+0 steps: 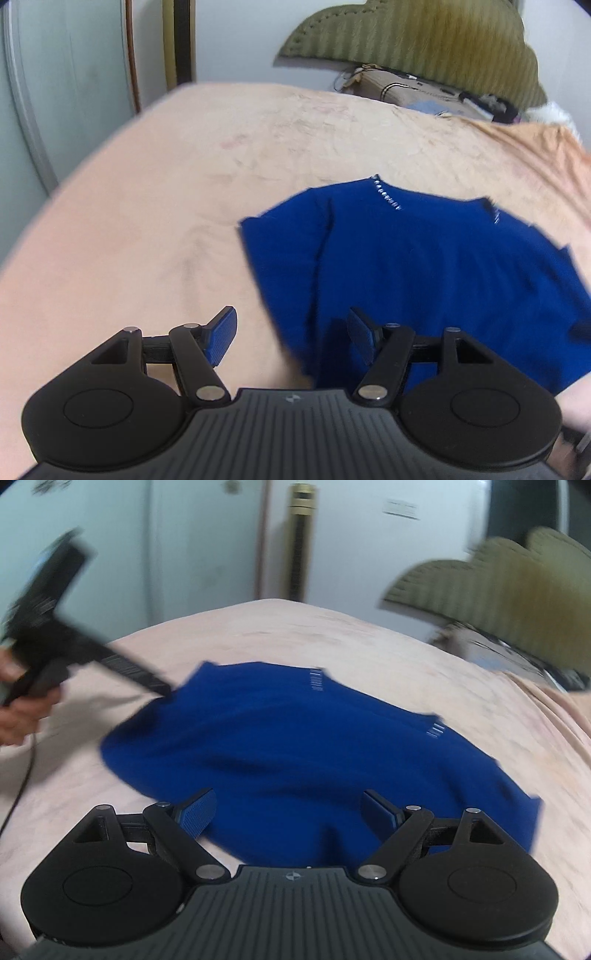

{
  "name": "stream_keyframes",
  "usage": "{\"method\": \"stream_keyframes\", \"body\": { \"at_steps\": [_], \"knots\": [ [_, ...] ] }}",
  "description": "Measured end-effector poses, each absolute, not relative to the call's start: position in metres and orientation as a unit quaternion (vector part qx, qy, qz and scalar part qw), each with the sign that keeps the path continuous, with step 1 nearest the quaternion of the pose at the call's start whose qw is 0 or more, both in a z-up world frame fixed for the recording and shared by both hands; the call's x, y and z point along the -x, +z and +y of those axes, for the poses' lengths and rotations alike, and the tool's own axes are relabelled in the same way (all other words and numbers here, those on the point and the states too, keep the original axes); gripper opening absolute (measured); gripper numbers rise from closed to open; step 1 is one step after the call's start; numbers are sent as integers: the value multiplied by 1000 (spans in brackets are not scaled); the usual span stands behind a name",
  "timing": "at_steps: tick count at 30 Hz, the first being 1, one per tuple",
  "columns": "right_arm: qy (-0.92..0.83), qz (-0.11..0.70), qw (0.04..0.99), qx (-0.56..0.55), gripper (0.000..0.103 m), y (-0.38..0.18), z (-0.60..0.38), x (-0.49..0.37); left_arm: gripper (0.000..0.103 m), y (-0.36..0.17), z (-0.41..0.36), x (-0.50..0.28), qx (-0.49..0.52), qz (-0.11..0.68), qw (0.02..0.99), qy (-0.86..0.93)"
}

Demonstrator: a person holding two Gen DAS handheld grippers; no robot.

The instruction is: Fold small clothes

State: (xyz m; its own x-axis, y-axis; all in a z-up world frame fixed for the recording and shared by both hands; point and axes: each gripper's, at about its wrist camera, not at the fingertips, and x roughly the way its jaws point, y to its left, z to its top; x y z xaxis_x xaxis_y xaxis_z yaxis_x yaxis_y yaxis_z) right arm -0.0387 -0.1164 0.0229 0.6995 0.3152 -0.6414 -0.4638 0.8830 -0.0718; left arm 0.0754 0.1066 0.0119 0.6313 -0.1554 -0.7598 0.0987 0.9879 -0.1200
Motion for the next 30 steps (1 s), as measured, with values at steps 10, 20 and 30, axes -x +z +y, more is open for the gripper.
{"method": "stream_keyframes", "body": {
  "at_steps": [10,20,30],
  "knots": [
    [235,308,904,178,89,17,-57,44,66,-16,134,-140,177,456,865,-117],
    [235,308,891,238,90,-6,-25,63,69,-16,153,-156,171,436,882,-61],
    [203,268,895,292,90,-29,2,62,86,-28,133,-191,199,456,848,-183]
  ]
}}
